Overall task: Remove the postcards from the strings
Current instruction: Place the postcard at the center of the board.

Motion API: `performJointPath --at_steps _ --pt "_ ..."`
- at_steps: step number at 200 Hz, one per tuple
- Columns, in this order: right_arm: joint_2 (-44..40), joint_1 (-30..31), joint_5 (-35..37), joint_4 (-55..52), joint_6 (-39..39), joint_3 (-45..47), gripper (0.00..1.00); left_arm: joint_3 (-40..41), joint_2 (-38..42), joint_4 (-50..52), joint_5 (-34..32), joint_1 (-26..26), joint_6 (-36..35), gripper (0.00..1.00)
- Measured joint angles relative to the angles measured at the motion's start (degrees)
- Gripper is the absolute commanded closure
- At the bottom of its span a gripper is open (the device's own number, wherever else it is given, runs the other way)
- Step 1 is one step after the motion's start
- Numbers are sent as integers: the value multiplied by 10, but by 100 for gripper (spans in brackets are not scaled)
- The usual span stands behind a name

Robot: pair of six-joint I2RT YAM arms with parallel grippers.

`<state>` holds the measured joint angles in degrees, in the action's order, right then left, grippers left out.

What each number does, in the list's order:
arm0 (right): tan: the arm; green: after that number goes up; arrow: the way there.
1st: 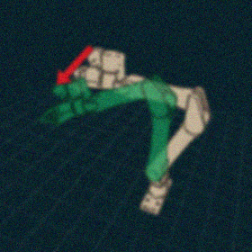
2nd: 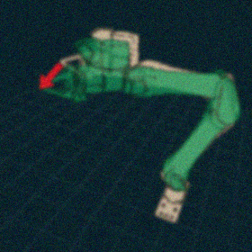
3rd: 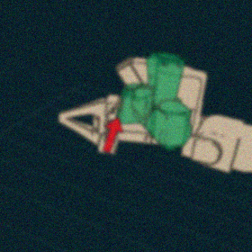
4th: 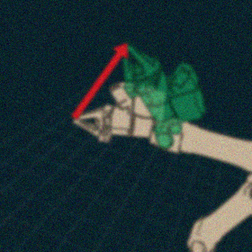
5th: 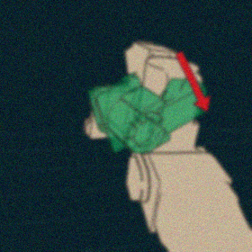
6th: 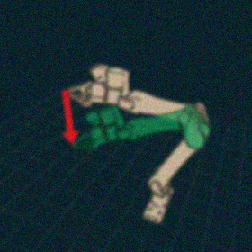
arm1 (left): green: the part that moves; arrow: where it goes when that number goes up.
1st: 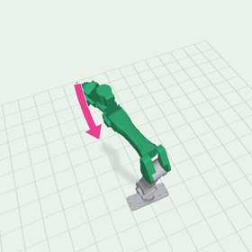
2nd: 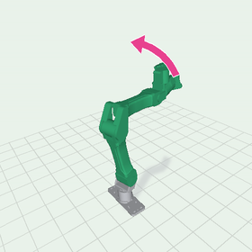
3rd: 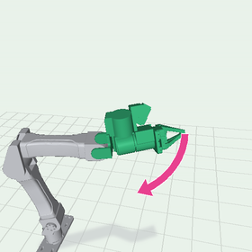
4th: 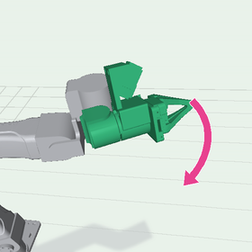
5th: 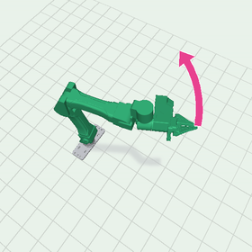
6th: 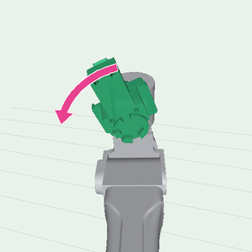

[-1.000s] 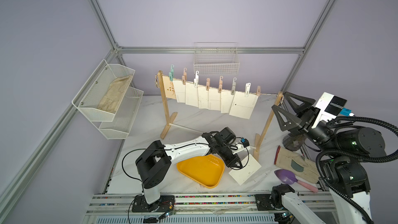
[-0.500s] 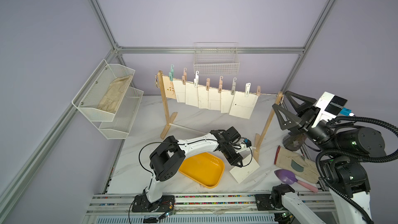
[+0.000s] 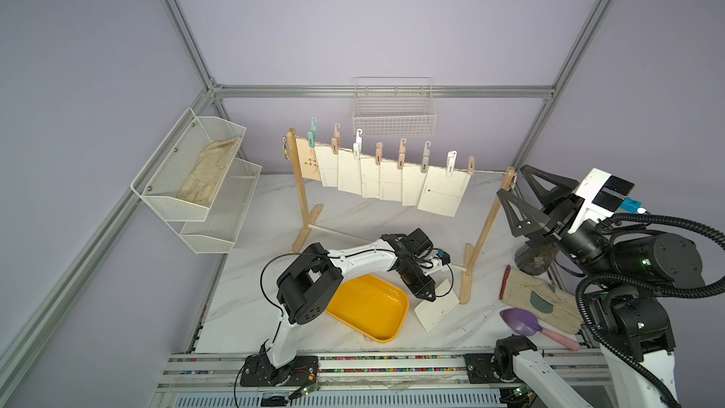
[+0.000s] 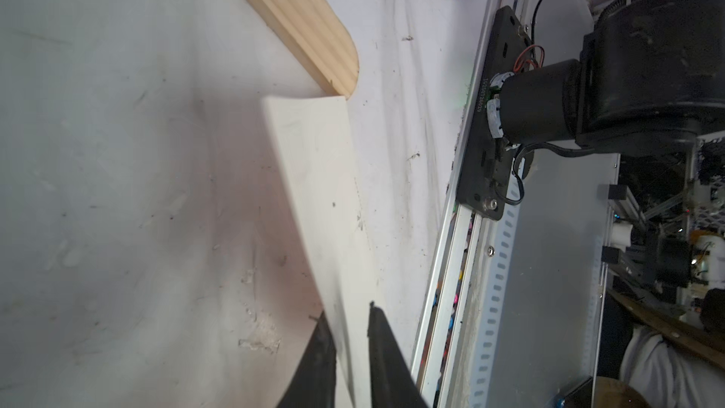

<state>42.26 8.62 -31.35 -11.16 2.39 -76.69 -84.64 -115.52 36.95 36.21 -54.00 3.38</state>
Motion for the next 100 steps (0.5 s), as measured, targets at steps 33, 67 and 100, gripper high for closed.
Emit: performJointPath --at_steps 33,67,100 --pt "0 0 0 0 -1 0 31 0 0 1 -25 5 -8 66" --pt "0 0 2 -3 -2 2 30 0 7 1 -71 11 -15 66" --pt "1 0 3 -6 -1 6 29 28 86 -34 -118 28 -28 53"
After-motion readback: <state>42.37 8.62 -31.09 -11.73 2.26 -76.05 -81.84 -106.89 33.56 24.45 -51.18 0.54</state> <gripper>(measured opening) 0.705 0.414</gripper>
